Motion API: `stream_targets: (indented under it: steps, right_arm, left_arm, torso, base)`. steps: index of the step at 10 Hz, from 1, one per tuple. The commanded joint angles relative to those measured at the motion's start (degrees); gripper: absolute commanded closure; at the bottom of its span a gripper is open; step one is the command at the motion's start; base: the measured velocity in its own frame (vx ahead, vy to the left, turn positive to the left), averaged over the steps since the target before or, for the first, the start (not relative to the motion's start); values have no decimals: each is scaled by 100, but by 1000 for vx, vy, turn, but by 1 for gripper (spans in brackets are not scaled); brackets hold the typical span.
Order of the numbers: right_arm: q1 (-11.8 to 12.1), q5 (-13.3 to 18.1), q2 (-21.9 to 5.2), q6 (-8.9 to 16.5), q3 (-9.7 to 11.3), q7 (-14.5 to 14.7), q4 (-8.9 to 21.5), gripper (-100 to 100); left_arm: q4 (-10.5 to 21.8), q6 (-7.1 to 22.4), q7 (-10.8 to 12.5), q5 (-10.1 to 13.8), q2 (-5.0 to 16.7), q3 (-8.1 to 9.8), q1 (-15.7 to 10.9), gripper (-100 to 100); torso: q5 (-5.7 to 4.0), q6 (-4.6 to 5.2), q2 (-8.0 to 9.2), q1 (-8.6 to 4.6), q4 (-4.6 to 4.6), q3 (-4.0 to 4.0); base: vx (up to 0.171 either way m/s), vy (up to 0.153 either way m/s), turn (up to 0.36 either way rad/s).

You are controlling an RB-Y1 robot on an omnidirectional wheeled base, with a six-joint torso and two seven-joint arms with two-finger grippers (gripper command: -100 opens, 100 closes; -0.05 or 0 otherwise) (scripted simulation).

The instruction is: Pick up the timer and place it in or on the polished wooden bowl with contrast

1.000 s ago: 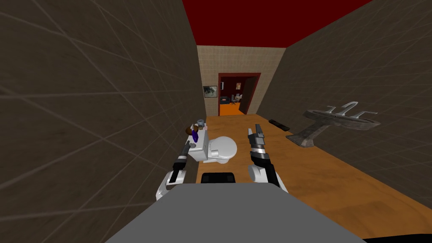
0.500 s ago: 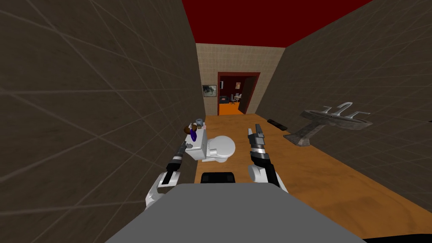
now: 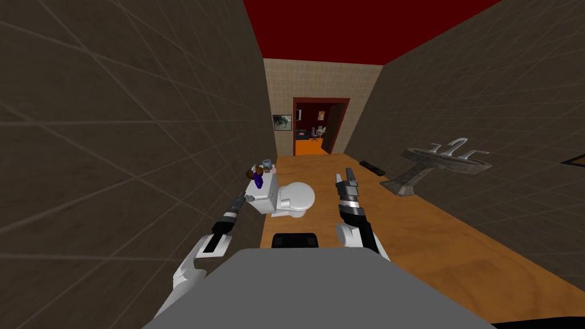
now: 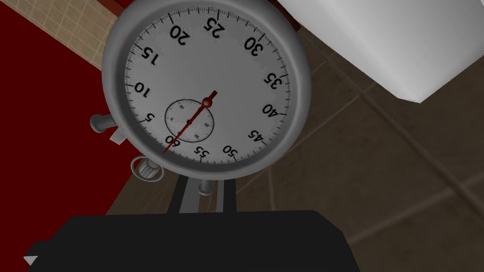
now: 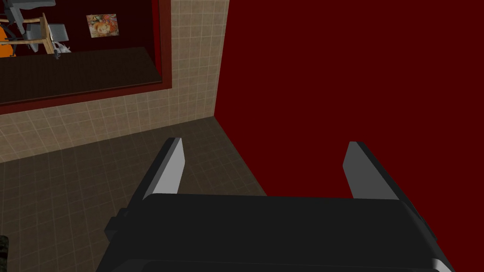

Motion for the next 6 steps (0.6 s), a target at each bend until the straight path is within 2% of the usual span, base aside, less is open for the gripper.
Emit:
stream_targets:
  steps: [1, 2, 4, 5, 6]
  right_arm:
    - [0, 0, 0, 0, 0, 0, 0, 0]
    - [0, 0, 0, 0, 0, 0, 0, 0]
    - [0, 0, 0, 0, 0, 0, 0, 0]
    - [0, 0, 0, 0, 0, 0, 0, 0]
    - [1, 0, -1, 0, -1, 0, 0, 0]
  left_arm:
    - [-199, 250, 106, 32, 286, 22, 115, 100]
    - [-199, 250, 106, 32, 348, 22, 115, 100]
    - [-421, 510, 235, 86, 720, 67, 280, 100]
    - [-421, 510, 235, 86, 767, 67, 280, 100]
    - [-533, 642, 300, 118, 978, 94, 364, 100]
  torso:
    - [0, 0, 0, 0, 0, 0]
    - [-1, 1, 2, -1, 1, 1]
    - [0, 1, -11, 12, -1, -5]
    - [0, 2, -10, 9, -1, -5]
    - [1, 3, -15, 13, -1, -7]
  base:
    - [-83, -98, -5]
    - [-59, -62, -1]
    - [-50, -64, -11]
    - [-41, -51, 1]
    - [-33, -65, -17]
